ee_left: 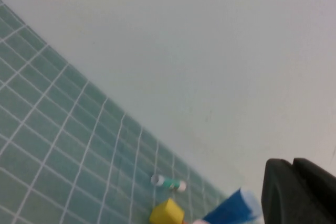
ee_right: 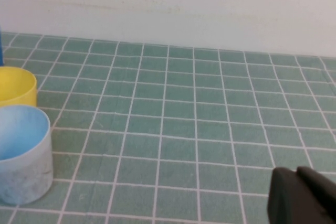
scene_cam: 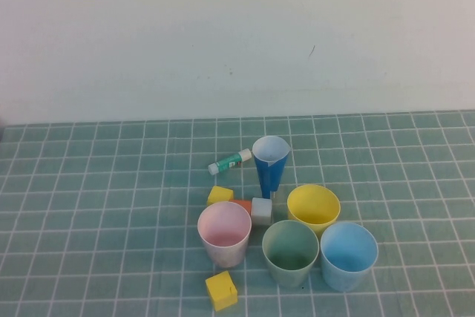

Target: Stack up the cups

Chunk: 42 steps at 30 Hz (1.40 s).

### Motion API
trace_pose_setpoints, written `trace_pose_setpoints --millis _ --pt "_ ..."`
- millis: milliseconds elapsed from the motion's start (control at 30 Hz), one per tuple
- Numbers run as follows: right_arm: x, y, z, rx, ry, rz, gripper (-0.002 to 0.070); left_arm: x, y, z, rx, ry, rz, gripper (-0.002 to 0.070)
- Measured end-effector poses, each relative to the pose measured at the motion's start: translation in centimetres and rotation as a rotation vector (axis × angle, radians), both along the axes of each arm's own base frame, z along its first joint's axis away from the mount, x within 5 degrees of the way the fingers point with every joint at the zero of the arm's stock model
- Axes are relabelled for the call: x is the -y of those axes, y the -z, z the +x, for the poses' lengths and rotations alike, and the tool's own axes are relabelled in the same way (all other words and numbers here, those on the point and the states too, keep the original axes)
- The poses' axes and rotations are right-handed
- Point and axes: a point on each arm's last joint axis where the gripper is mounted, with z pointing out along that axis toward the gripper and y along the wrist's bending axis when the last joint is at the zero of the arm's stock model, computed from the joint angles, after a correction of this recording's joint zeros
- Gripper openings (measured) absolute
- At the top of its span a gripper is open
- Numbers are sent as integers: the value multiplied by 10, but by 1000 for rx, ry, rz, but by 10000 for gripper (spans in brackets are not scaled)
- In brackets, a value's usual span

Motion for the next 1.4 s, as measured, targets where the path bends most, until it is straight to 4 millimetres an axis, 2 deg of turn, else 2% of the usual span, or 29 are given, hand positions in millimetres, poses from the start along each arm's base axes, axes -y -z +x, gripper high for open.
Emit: trace_pose_setpoints --millis 67,167,267,433,567,667,867,1067,1167,1267,1300,1400 --pt "0 0 0 0 0 0 -3 4 -7 0 -45 54 106 -3" --pt "0 0 0 0 0 0 -3 12 -29 5 -163 171 290 -3" --pt "0 0 0 0 0 0 -3 16 -47 20 -323 297 468 -3" --pt "0 0 0 0 0 0 -3 14 -73 63 -546 479 699 -3" --pt "0 0 0 0 -2 -5 -3 11 -81 107 -687 581 775 -3" --pt "0 0 0 -1 -12 -39 -3 16 -84 137 -731 663 801 -3" --pt "0 0 0 0 -22 -74 -3 54 -92 187 -705 830 926 -3" --pt "-1 0 0 1 -21 -35 -3 100 -96 219 -662 964 997 0" --pt "-5 0 0 1 -27 82 -3 114 -89 237 -678 1002 1009 59" --pt "-7 -1 0 -2 -31 152 -3 125 -75 258 -725 1031 1000 199" --pt "-7 -1 0 -2 -30 166 -3 128 -68 264 -745 1035 990 277" --pt "-8 -1 0 -3 -27 195 -3 134 -48 282 -800 1047 973 423"
